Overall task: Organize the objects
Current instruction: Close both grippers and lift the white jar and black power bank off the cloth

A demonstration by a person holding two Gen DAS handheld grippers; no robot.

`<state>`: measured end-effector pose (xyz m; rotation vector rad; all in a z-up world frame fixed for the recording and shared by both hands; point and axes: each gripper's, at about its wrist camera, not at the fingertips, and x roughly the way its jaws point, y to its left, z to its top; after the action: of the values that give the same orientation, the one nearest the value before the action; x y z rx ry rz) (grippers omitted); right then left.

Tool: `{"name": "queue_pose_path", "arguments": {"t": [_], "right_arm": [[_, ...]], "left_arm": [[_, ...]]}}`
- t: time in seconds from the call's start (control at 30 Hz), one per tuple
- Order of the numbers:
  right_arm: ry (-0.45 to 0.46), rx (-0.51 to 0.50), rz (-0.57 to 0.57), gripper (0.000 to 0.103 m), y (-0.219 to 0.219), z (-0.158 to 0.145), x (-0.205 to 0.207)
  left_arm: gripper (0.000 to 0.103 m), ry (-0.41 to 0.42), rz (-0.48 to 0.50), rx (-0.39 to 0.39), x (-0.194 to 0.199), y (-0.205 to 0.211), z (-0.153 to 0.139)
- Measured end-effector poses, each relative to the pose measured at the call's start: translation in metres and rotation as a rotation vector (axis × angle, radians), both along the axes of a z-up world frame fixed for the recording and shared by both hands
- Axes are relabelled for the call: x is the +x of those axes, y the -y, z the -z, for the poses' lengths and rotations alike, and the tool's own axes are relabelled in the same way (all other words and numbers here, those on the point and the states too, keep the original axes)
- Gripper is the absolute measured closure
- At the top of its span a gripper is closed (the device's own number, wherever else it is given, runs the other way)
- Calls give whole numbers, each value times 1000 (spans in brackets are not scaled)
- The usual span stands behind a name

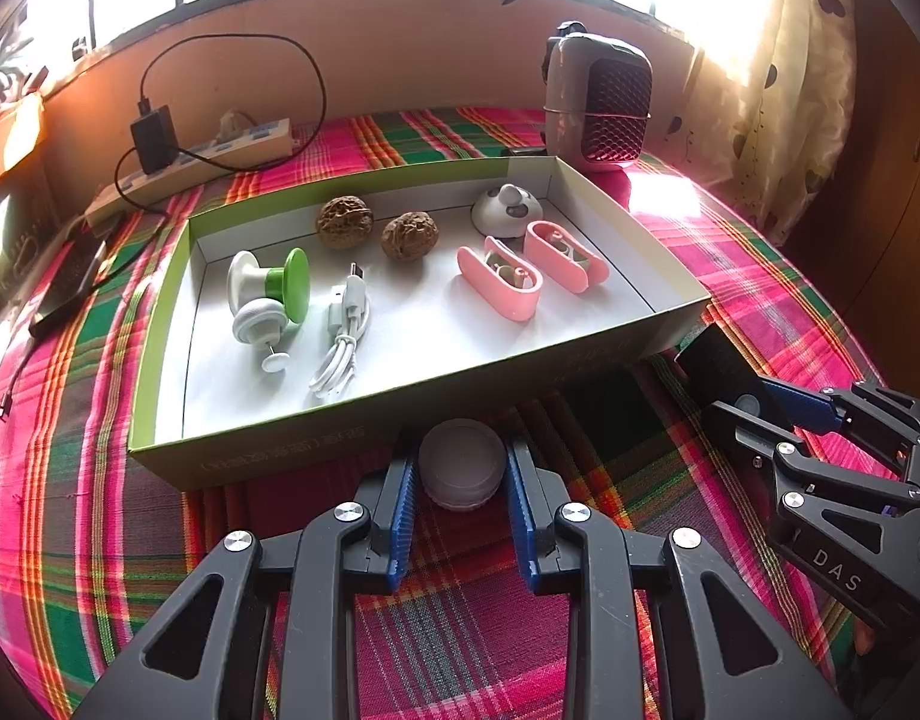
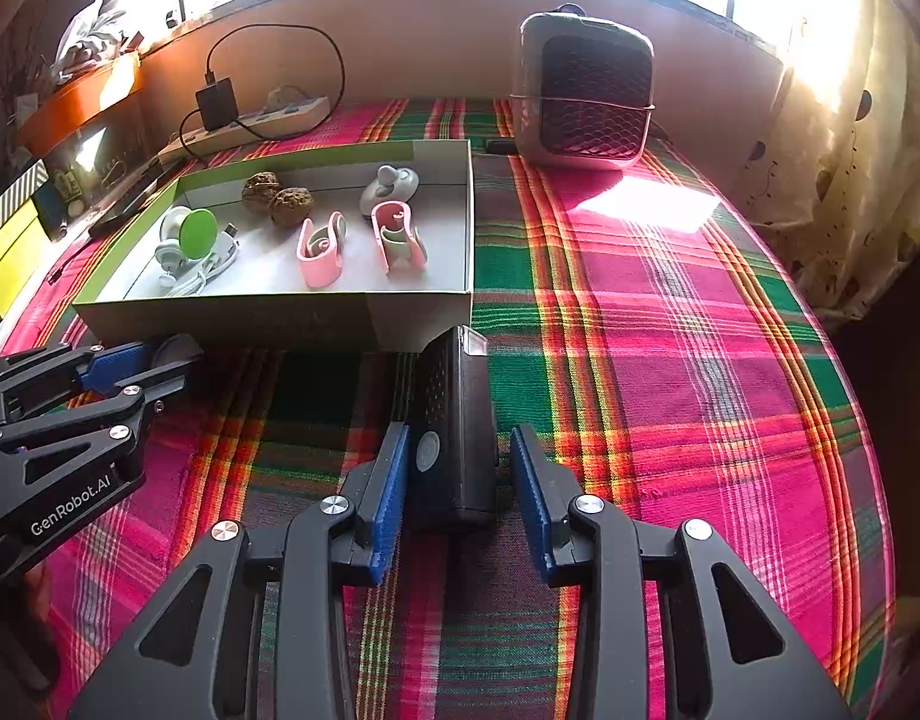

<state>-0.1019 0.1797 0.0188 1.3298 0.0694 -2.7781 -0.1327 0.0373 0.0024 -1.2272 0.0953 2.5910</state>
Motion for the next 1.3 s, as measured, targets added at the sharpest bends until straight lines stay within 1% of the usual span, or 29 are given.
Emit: {"name": "queue_pose_path", "arguments": {"t": [0.47,0.5,0.57,0.67,1.3], "right_arm": [[-3,13,1,68,1,-1,0],[-3,12,3,68,2,-1,0],[-4,7,-3,73,3,-1,0],[-5,17,-3,73,4,-1,1],[-5,12,7,73,4,-1,1]], "left_arm": [[78,0,-1,2,0,1,-1],[78,0,-1,3,0,2,-1],[78,1,-1,5,0,2,-1],[78,2,-4,13,0,2,-1],[78,-2,-7,-6,3,1,-1]]}}
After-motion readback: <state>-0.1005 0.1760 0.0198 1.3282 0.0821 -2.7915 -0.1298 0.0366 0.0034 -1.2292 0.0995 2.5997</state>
